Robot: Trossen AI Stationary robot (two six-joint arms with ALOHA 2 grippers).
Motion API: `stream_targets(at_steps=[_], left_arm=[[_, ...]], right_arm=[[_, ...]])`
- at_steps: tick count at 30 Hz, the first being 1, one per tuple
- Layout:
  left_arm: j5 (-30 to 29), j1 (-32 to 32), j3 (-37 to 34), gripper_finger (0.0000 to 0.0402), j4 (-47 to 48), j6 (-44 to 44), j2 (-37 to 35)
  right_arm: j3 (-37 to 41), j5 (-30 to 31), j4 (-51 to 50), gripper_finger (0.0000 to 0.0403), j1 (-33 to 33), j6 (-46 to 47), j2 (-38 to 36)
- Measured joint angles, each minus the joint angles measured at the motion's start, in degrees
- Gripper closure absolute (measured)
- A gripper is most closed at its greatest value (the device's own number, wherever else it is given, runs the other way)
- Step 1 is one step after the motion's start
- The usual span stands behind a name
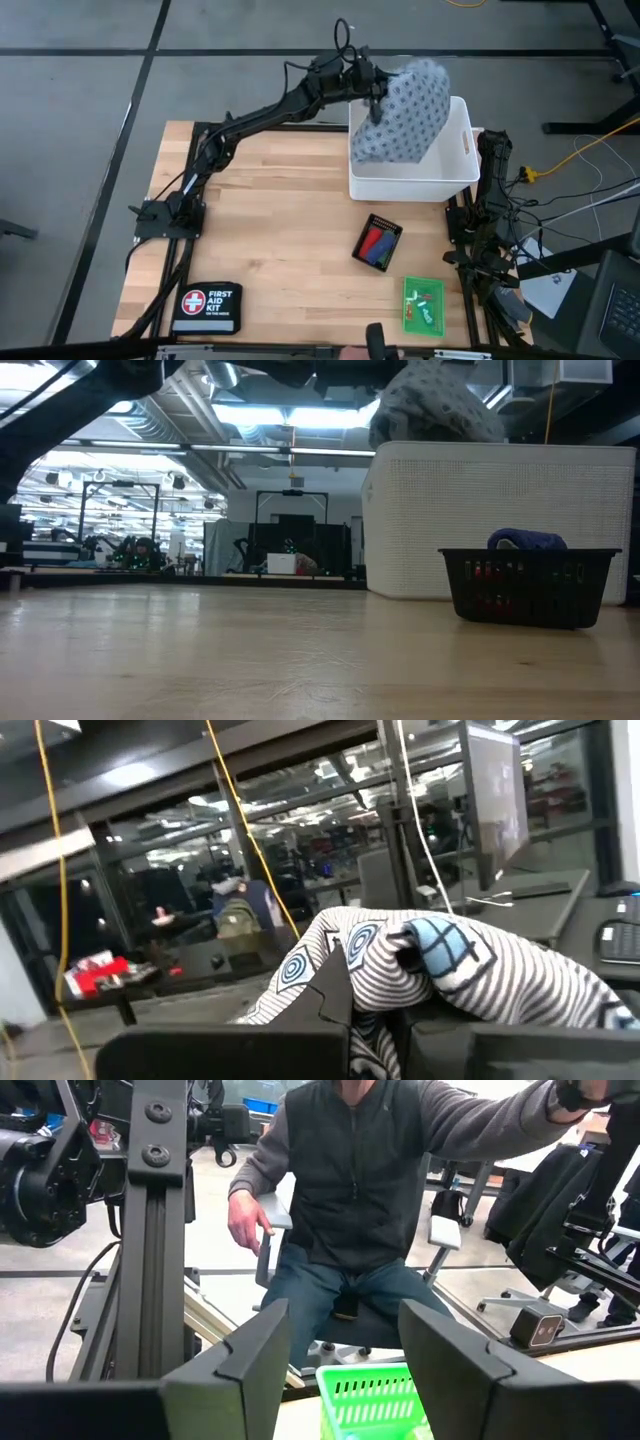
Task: Pick & place medical supplies in basket/bin
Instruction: Put the gray patient gown into the white bin
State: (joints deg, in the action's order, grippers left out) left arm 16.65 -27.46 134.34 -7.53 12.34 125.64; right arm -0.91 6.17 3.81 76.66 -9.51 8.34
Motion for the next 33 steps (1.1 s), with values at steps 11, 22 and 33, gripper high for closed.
stream_targets(at_steps=[11,22,33], left_arm=[[1.5,0.5,0.0,0.0295,0.1,-2.0,0.2],[1.5,0.4,0.0,0.0217,0.1,-2.7,0.2],[1.5,0.2,0.0,0.0195,1.8,-2.1,0.3]], right_arm=[[0.0,0.0,0.0,0.0213,0.0,0.0,0.0],[0.0,0.0,0.0,0.0213,0.0,0.0,0.0],[0.0,0.0,0.0,0.0213,0.0,0.0,0.0]])
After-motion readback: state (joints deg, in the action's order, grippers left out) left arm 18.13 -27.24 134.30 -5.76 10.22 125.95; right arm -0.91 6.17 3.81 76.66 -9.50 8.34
